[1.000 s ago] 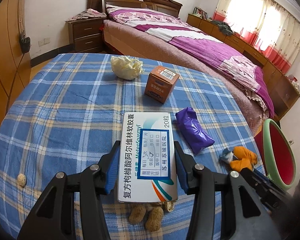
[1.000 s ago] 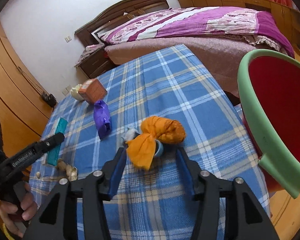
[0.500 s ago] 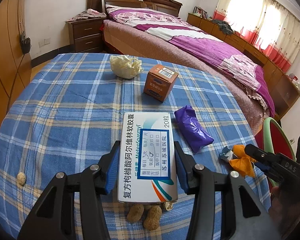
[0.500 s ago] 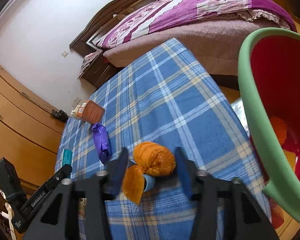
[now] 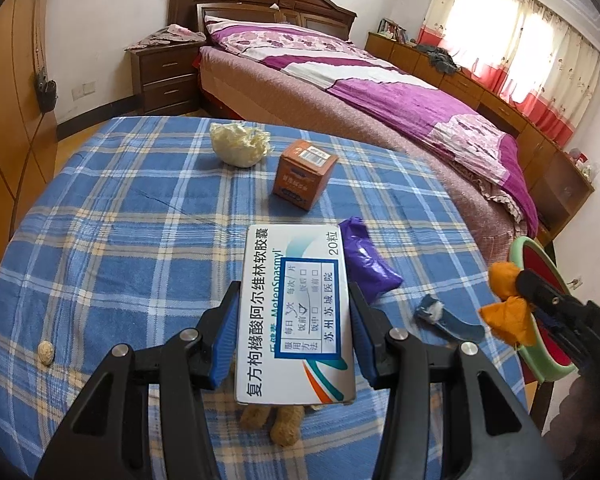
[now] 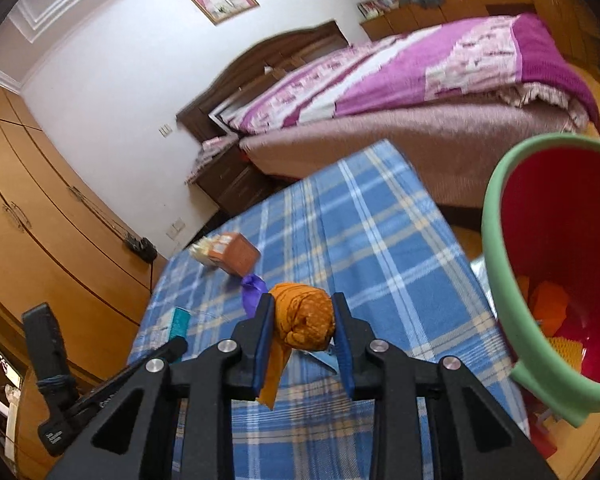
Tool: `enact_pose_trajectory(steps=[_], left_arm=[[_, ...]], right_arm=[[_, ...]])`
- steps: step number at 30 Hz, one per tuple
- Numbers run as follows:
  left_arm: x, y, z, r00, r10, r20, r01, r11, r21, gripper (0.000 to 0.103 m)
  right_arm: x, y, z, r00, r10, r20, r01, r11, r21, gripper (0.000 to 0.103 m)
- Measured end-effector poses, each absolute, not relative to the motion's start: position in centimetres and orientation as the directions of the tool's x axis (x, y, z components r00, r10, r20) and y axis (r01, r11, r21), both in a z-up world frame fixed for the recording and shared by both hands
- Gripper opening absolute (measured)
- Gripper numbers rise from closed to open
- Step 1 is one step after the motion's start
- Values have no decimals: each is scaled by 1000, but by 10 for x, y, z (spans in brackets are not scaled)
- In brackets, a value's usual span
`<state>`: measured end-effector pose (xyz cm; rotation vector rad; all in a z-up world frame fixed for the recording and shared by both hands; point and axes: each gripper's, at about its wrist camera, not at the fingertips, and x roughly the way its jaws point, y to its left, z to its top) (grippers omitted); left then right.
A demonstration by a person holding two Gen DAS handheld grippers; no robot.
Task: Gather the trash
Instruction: 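Carry the orange cloth bundle over the red bucket with the right tool while the left tool holds the box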
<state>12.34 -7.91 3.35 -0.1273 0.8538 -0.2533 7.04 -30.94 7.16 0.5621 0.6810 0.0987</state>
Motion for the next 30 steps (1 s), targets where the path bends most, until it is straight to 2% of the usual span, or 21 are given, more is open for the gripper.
enact_pose_trajectory(steps=[9, 30], left_arm=[[104, -90, 51, 622, -335, -708, 230, 942, -244, 50], [74, -139, 72, 535, -477, -697, 363, 875, -320, 50]], right_arm=[[36, -318, 96, 828, 164, -537, 136, 869, 475, 31], [-34, -370, 114, 872, 7, -490, 259, 843, 471, 31]])
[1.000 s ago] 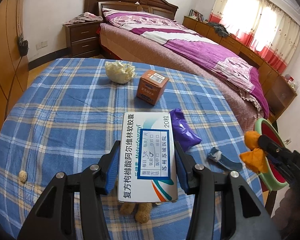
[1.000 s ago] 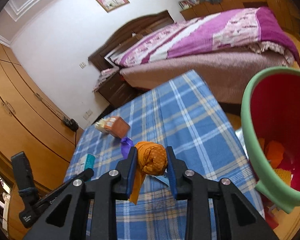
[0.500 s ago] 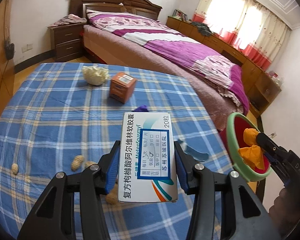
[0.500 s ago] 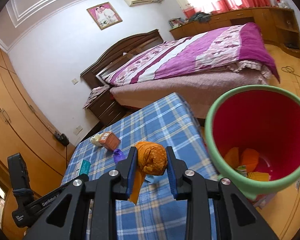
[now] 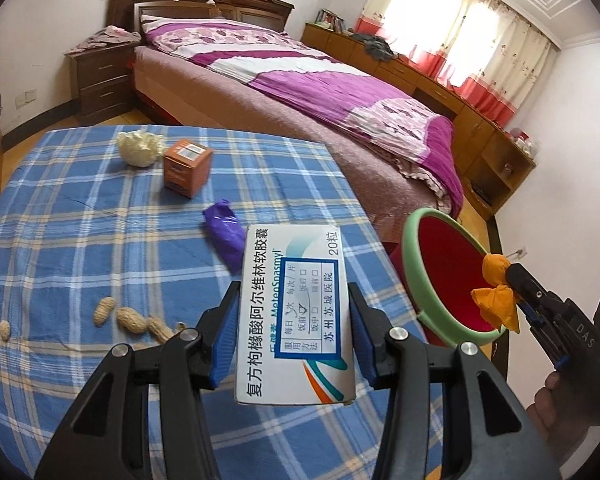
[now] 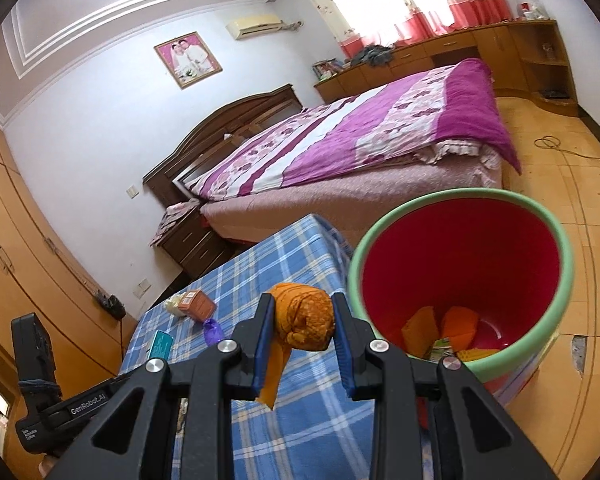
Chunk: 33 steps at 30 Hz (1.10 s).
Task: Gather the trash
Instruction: 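Carry the orange cloth bundle over the red bucket with the right tool while the left tool holds the box, then open the right tool over the bucket while the left tool drops the white box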
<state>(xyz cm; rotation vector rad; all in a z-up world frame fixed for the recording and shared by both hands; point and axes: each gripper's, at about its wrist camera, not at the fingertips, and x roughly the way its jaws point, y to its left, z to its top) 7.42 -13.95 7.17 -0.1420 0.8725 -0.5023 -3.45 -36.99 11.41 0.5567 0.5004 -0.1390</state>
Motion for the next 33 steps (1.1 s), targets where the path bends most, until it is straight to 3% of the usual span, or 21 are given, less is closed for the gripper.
enact_pose_trajectory(steps=[16, 33], left_arm=[[65, -206, 83, 475, -540, -695, 489, 819, -302, 50], [67, -296, 66, 418, -564, -712, 600, 760, -250, 50]], right_arm=[[-59, -418, 107, 865, -90, -493, 354, 807, 474, 31], [-52, -476, 85, 812, -175, -557, 465, 770, 437, 31]])
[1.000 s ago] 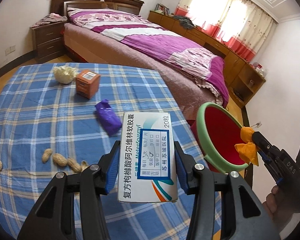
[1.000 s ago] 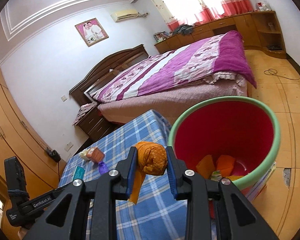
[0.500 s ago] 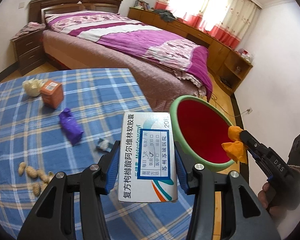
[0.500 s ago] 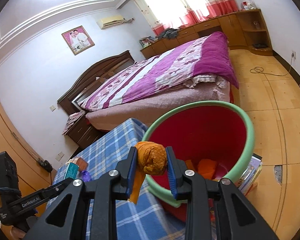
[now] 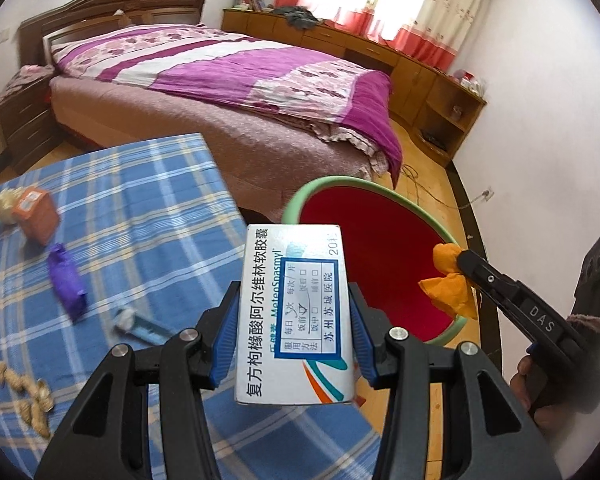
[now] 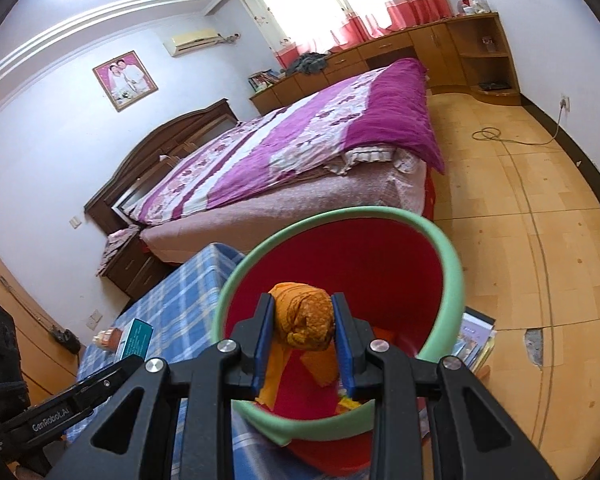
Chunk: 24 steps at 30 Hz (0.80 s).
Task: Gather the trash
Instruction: 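Open the right tool over the bucket while the left tool drops the white box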
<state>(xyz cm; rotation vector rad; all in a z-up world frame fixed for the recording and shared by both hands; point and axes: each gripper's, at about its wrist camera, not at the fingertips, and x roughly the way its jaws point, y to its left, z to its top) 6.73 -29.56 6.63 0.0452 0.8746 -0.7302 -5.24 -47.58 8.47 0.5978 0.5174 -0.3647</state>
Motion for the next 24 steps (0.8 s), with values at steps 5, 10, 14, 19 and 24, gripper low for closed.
enact_pose_trajectory(steps=[5, 10, 14, 19, 24], left_arm=[[70, -324, 57, 396, -561, -727, 630, 742, -229, 50], [71, -348, 48, 366, -560, -743, 650, 726, -226, 50], [73, -364, 42, 350, -554, -755, 652, 723, -228, 54], [75, -378, 35, 354, -538, -765, 639, 736, -222, 62], [79, -382, 28, 338, -535, -774, 629, 740, -237, 62]], right_arm=[[-47, -492, 75, 794, -184, -580, 490, 758, 430, 32], [-41, -505, 67, 781, -165, -602, 498, 747, 440, 35], [-41, -514, 65, 773, -163, -613, 503, 746, 436, 36], [-40, -520, 66, 761, -173, -626, 506, 762, 404, 37], [-40, -522, 69, 761, -163, -628, 490, 779, 392, 48]])
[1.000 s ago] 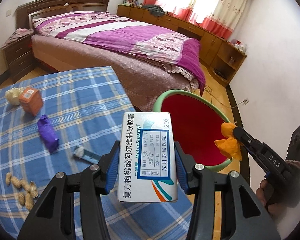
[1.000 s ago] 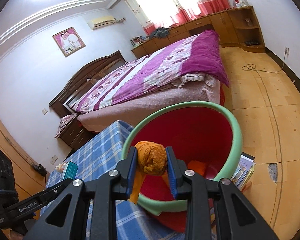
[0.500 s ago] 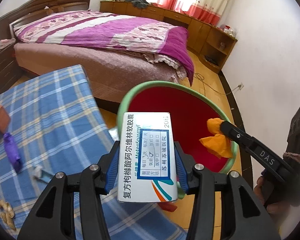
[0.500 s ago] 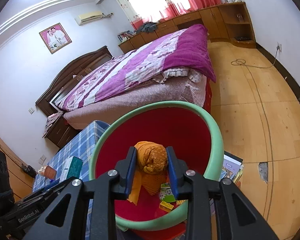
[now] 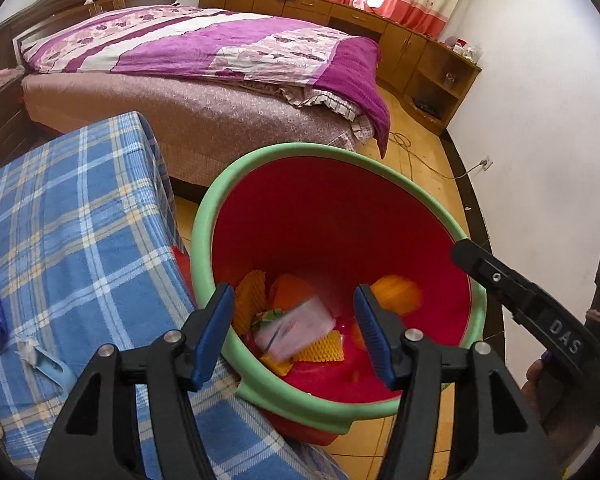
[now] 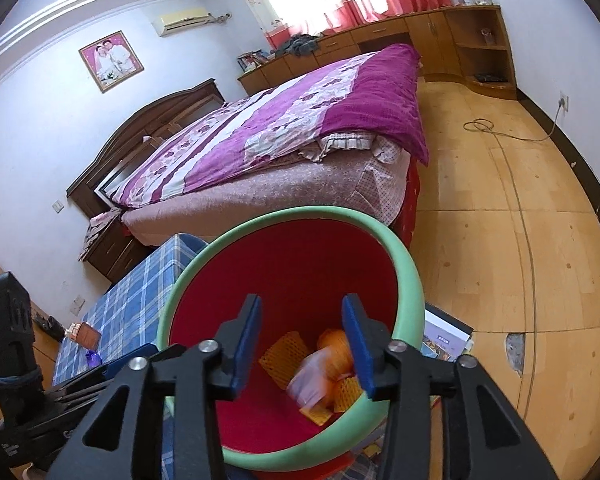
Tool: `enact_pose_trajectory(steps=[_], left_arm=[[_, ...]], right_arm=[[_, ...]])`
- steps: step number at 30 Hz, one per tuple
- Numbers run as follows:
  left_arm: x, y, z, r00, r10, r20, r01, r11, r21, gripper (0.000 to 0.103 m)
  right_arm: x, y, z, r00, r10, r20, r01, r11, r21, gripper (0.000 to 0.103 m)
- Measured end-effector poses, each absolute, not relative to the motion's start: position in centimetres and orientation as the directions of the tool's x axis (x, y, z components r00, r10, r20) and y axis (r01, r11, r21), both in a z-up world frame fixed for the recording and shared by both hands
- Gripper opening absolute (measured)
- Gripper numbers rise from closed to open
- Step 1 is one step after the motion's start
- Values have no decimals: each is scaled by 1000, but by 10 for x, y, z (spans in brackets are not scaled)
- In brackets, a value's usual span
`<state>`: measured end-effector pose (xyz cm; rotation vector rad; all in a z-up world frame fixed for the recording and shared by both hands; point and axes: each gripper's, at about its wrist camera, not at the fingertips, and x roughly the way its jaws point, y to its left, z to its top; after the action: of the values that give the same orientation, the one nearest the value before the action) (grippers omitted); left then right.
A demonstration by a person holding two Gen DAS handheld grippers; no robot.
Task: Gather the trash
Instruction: 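Open the right tool over the bucket while the left tool drops the white box, then move both tools back over the table toward the purple bag and blue handle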
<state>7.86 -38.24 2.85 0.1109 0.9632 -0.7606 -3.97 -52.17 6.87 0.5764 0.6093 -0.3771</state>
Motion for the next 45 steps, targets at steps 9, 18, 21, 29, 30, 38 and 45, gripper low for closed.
enact_pose_trajectory(steps=[9, 18, 21, 29, 30, 38, 45], left_arm=[[79, -367, 31, 361, -519, -775, 613, 758, -223, 62], [80, -329, 40, 395, -499, -771, 575, 789, -217, 62], [79, -314, 46, 417, -492, -764, 558, 802, -212, 62], [78, -269, 53, 460, -466, -756, 502, 839, -212, 62], [78, -264, 53, 464, -465, -754, 495, 842, -215, 62], [81, -217, 57, 503, -442, -743, 430, 873, -229, 62], [88, -185, 54, 533, -406, -742, 373, 900, -224, 62]], right_arm=[[-45, -511, 72, 761, -167, -626, 492, 779, 390, 55], [-56, -488, 76, 762, -176, -623, 506, 762, 404, 60], [-58, -480, 77, 759, -183, -625, 512, 761, 400, 63], [-59, -452, 82, 762, -176, -623, 499, 772, 394, 69], [-58, -447, 83, 764, -175, -621, 495, 776, 391, 70], [-50, -420, 88, 767, -166, -620, 480, 789, 383, 73], [-39, -400, 89, 767, -151, -624, 467, 797, 382, 77]])
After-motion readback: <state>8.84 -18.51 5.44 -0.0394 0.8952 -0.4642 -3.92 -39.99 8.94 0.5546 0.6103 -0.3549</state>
